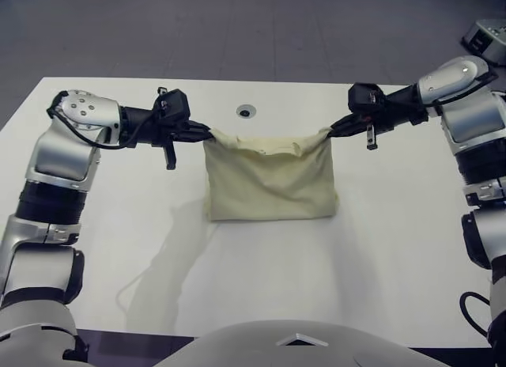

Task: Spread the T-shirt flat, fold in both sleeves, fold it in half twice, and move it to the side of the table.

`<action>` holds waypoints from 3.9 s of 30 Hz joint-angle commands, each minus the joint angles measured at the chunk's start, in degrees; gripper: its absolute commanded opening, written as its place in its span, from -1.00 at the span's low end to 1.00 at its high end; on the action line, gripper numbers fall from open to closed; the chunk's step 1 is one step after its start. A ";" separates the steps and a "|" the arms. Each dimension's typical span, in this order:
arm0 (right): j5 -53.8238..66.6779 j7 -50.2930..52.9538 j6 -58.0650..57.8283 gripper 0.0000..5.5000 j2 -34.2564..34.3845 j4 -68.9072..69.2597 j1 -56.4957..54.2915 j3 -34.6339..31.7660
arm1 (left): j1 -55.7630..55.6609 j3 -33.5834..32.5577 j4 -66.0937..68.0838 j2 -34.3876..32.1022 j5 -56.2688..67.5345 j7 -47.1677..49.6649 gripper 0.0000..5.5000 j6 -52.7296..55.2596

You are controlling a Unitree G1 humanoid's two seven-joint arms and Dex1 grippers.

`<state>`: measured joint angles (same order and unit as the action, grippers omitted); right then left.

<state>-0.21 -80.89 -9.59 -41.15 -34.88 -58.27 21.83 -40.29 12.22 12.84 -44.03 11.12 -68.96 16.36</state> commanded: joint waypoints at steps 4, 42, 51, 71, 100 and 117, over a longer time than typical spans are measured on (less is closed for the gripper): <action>-6.86 8.40 7.87 -1.00 9.27 -23.23 -5.16 0.64 | -5.01 1.91 19.87 6.41 -7.11 4.01 -1.00 -8.27; -21.12 42.29 31.98 0.57 9.22 -15.99 12.04 -1.20 | 21.94 9.98 -24.31 2.52 -23.89 18.12 0.65 4.92; -23.83 39.99 36.06 0.96 8.01 -13.27 14.82 1.74 | 17.53 12.39 -16.66 1.05 -29.16 16.12 0.96 -0.10; -4.11 19.96 0.98 0.96 3.03 41.37 28.20 -3.21 | -17.34 10.23 36.30 7.73 -33.02 31.17 0.96 -41.76; -14.91 20.21 19.15 0.96 -0.74 42.19 42.16 5.03 | 23.27 -11.90 -33.18 -5.35 -19.09 22.67 0.96 -0.25; -0.08 24.28 -1.36 0.96 -5.91 63.60 56.32 -14.77 | 59.72 -9.24 -65.02 -10.93 -10.67 15.85 0.96 14.04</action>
<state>-0.54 -57.52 -9.79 -46.49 26.95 -2.68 7.66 18.63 -1.53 -53.25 -54.35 5.92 -56.50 32.20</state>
